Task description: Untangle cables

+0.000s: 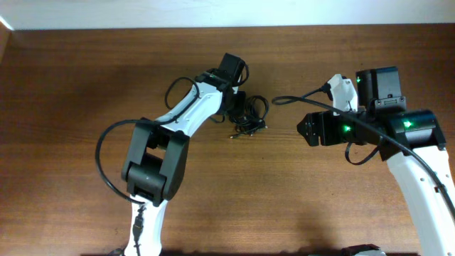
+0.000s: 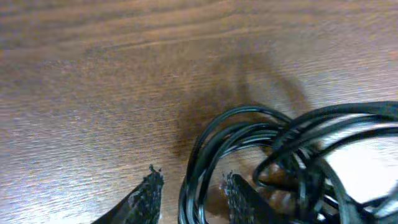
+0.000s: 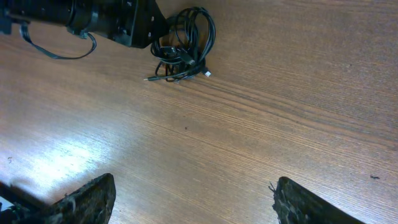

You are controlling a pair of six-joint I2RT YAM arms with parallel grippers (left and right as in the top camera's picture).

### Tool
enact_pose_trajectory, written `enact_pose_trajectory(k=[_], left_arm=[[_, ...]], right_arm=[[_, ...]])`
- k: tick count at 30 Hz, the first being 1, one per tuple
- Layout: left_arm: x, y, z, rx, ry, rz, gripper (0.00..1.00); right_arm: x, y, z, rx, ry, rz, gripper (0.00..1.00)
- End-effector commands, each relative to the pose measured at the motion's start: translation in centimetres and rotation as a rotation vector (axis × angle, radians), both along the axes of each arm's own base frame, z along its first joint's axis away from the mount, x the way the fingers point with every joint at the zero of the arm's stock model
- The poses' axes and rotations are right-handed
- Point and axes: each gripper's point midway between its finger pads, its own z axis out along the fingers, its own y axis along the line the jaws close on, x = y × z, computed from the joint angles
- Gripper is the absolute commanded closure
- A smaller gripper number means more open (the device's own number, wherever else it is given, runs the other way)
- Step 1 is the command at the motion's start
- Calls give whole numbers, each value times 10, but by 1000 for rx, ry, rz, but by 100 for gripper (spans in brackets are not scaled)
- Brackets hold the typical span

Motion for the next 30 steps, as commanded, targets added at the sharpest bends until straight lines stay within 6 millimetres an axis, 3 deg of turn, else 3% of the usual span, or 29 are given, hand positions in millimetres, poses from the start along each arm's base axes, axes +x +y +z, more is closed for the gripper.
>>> enact_pose_trajectory(k=[1, 5, 7, 8, 10, 14, 16, 21, 24, 30], left_arm=[[-9, 6, -36, 54, 68, 9, 69], [-11, 7, -37, 57, 74, 9, 78], [-11, 7, -37, 58, 74, 9, 96], [-10, 7, -36, 57, 72, 9, 100], [-7, 7, -28, 55, 66, 11, 100], [6, 3, 39, 30, 7, 5, 100], [6, -1, 105, -5, -66, -54, 100], [-24, -17, 197, -114, -172, -306, 100], [-46, -13, 222, -141, -183, -393, 100], [-67, -5, 217, -135, -104, -416, 100]], right_arm=[[1, 2, 4, 1, -9, 9, 18], [1, 2, 4, 1, -10, 9, 18], [2, 2, 4, 2, -12, 9, 18], [2, 2, 4, 2, -13, 9, 18], [5, 3, 6, 5, -26, 9, 18], [17, 14, 18, 84, -76, 2, 18], [24, 22, 28, 141, -112, 9, 18], [40, 36, 52, 245, -201, 20, 18], [47, 45, 67, 304, -257, 54, 18], [47, 49, 69, 319, -265, 70, 18]])
